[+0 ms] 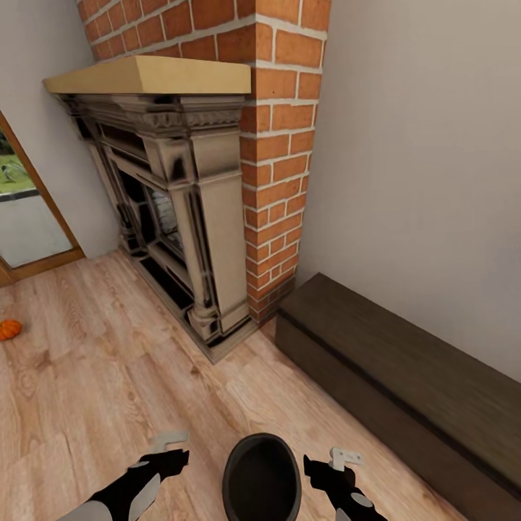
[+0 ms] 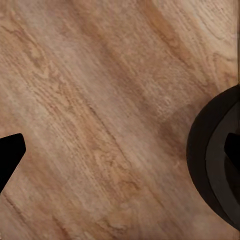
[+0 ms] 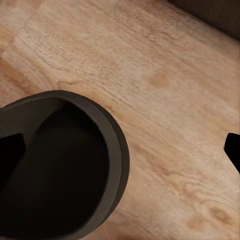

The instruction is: Place each of the two pumpkins and all three candles from the living room inside a cabinet in the living room (use any cabinet), then make sure every cabinet is closed, and position the cauldron so it is next to a table in the living room.

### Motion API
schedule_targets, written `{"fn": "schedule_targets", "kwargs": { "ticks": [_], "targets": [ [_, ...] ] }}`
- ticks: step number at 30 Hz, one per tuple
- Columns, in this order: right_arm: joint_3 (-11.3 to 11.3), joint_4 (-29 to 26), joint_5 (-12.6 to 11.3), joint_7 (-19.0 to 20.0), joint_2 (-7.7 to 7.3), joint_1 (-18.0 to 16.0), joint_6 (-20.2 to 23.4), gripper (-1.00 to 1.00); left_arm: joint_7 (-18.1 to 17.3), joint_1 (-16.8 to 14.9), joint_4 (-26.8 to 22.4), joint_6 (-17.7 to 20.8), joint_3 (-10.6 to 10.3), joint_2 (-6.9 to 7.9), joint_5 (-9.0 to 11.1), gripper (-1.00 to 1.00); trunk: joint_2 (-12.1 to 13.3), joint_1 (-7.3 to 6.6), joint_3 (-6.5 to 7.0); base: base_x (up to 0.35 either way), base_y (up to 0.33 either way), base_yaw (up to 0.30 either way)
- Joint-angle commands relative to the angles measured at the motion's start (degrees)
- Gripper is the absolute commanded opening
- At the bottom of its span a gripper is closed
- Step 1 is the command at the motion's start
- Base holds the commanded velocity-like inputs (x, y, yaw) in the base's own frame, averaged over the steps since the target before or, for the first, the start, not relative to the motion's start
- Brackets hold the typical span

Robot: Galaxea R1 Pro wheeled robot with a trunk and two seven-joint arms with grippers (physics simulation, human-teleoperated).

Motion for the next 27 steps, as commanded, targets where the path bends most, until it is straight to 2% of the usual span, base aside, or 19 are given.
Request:
{"fn": "schedule_targets", "kwargs": {
  "ticks": [1,7,11,13,15,18,20,27],
  "targets": [
    [0.5,-0.1,-0.5,-0.4,-0.03,-0.1,-0.3,1.0,0.4,0.0,-0.2,0.2,-0.9,-0.25,0.4,1.0,0.0,0.0,-0.04,0.024,0.0,0.0],
    [0.5,0.0,-0.1,-0.4,1.26,-0.1,-0.3,1.0,0.4,0.0,-0.2,0.2,-1.7,-1.17,0.4,1.0,0.0,0.0,-0.04,0.006,0.0,0.0],
    [0.6,0.0,0.0,-0.4,1.55,-0.1,-0.3,1.0,0.4,0.1,-0.2,0.2,-1.9,-1.35,0.4,1.0,0.0,0.0,-0.04,0.0,0.0,0.0],
    [0.7,0.0,-0.1,-0.4,1.67,-0.1,-0.3,1.0,-0.1,0.1,-0.2,0.2,-2.3,-1.41,0.4,1.0,-0.8,0.44,-0.4,0.0,0.0,0.0],
    [0.7,0.0,-0.1,-0.4,2.03,-0.1,-0.3,1.0,-2.5,0.1,-0.2,0.2,-2.6,-1.42,0.4,1.0,-1.6,0.88,-0.76,0.0,0.0,0.0],
    [0.7,0.2,-0.1,-0.4,3.07,0.0,-0.2,1.0,-8.3,0.1,-0.2,0.3,-2.9,-1.29,0.3,1.0,-2.8,1.54,-1.3,0.0,0.0,0.0],
    [0.8,0.2,-0.1,-0.7,3.72,0.0,-0.1,1.0,-10.4,0.1,-0.2,0.3,-3.0,-1.1,0.3,1.0,-3.6,1.98,-1.66,0.0,0.0,0.0],
    [0.9,2.3,0.0,-1.0,4.68,-0.1,0.2,1.0,-11.9,0.1,-0.2,0.3,-3.1,-1.44,0.4,1.0,-6.4,3.51,-2.92,0.0,0.0,0.0]
  ]
}}
